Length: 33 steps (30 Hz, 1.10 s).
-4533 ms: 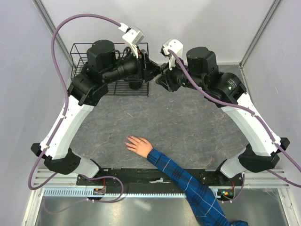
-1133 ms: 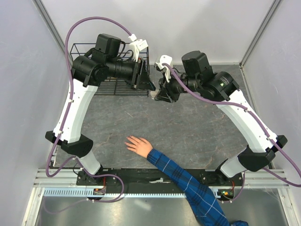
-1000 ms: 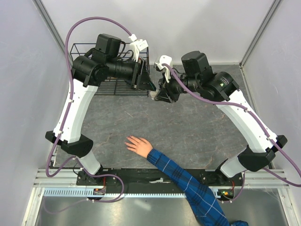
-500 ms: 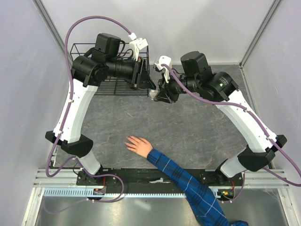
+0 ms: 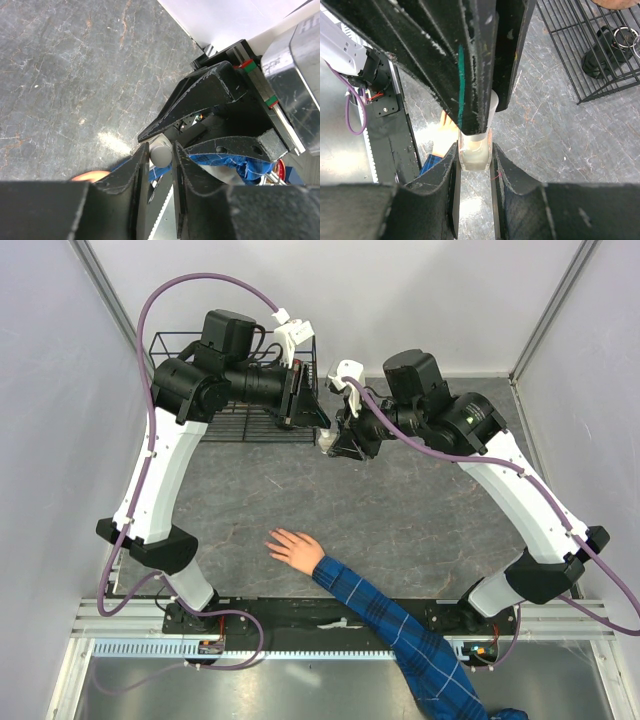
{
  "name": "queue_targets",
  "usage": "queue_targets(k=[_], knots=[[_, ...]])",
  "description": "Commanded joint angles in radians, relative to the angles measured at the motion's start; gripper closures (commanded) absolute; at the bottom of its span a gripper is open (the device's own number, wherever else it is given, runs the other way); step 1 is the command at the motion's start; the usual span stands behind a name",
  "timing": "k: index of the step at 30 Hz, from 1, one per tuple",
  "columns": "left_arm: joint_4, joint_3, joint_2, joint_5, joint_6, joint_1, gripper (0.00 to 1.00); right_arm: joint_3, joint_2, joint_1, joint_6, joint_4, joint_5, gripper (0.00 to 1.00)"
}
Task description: Paint the nails
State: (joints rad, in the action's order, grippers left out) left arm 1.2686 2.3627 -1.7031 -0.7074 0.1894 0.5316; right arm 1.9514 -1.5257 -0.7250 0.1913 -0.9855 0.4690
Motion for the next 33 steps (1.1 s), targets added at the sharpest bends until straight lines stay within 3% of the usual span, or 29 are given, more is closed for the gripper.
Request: queue_targets(k=[1, 9, 18, 25, 28, 30, 33], knots=[[-0.008, 0.015, 0.011, -0.010, -0.028, 0.001, 0.67, 0.046, -0.005, -0.005, 0.008, 0.019, -0.006, 1.00], [-0.006, 0.006, 0.014, -0.014, -0.033, 0.001, 0.67, 0.052, -0.010, -0.004, 0.007, 0.019, -0.003, 1.00], [-0.003, -0.020, 0.019, -0.004, -0.045, 0.001, 0.58, 0.058, -0.011, -0.005, 0.002, 0.018, 0.000, 1.00], [-0.008, -0.006, 0.011, -0.007, -0.041, 0.001, 0.72, 0.058, -0.014, -0.007, 0.003, 0.019, 0.008, 1.00], [-0.012, -0.005, 0.016, -0.006, -0.033, 0.001, 0.93, 0.055, -0.011, -0.007, 0.005, 0.018, -0.003, 1.00], [-0.014, 0.004, 0.019, 0.006, -0.028, 0.001, 0.98, 0.050, -0.010, -0.007, 0.008, 0.018, -0.006, 1.00], [-0.014, 0.024, 0.019, 0.026, -0.027, -0.001, 0.98, 0.043, -0.010, -0.005, 0.005, 0.018, -0.013, 1.00]])
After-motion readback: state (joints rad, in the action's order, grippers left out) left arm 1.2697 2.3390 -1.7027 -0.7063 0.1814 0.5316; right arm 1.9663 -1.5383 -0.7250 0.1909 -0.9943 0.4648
